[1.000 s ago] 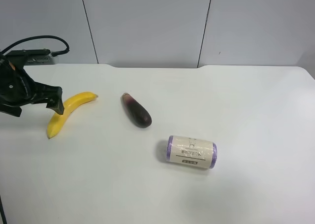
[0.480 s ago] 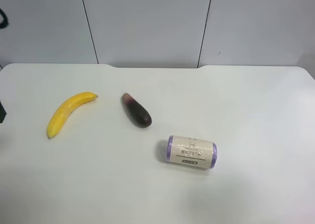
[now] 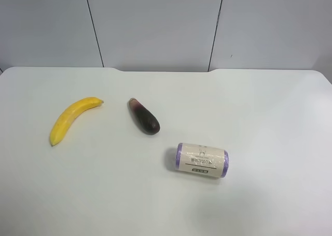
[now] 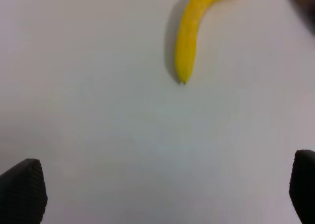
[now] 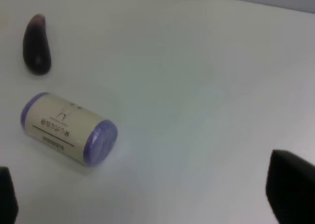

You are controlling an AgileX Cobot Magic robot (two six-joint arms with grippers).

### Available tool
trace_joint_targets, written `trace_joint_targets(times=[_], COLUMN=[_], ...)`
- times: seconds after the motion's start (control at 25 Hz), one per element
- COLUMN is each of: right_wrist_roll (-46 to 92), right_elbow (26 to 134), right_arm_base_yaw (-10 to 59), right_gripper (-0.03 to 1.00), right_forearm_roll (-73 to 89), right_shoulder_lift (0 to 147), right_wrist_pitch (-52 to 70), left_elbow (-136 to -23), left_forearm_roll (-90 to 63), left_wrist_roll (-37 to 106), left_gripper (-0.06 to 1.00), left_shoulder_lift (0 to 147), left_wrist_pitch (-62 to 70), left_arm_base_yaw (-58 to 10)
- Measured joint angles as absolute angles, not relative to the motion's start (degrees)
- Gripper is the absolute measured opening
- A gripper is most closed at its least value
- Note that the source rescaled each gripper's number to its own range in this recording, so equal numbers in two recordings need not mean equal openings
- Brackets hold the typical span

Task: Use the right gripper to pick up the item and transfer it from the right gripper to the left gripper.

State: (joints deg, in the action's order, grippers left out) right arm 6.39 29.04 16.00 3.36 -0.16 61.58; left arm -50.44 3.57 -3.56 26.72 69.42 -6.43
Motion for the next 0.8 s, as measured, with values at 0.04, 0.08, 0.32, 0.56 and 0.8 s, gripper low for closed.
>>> trace_joint_targets(times=[0.04, 0.08, 0.32, 0.56, 0.8], right_wrist_roll=[6.4, 6.4, 6.4, 6.4, 6.4], right_elbow=[29.0, 29.0, 29.0, 29.0, 29.0], right_arm_base_yaw=[16.0, 16.0, 16.0, 16.0, 16.0], right_gripper=[1.0, 1.0, 1.0, 1.0, 1.0], right_forearm_roll=[3.4, 3.4, 3.4, 3.4, 3.4], right_shoulder_lift=[-0.2, -0.2, -0.2, -0.2, -0.2], right_wrist_pitch=[61.6, 61.6, 61.6, 61.6, 61.6], left_elbow=[-50.1, -49.6, -43.3, -35.9, -31.4], left_forearm_roll=[3.6, 3.6, 3.4, 3.2, -1.8], left_wrist_roll=[-2.7, -2.1, -1.3, -1.2, -0.5], left_gripper=[1.0, 1.0, 1.0, 1.0, 0.89], left_shoulder_lift=[24.6, 22.3, 11.0, 2.6, -0.3], left_wrist_pitch=[69.5, 69.5, 69.6, 69.8, 66.6], left_arm_base_yaw=[-6.4, -6.4, -6.4, -6.4, -6.4])
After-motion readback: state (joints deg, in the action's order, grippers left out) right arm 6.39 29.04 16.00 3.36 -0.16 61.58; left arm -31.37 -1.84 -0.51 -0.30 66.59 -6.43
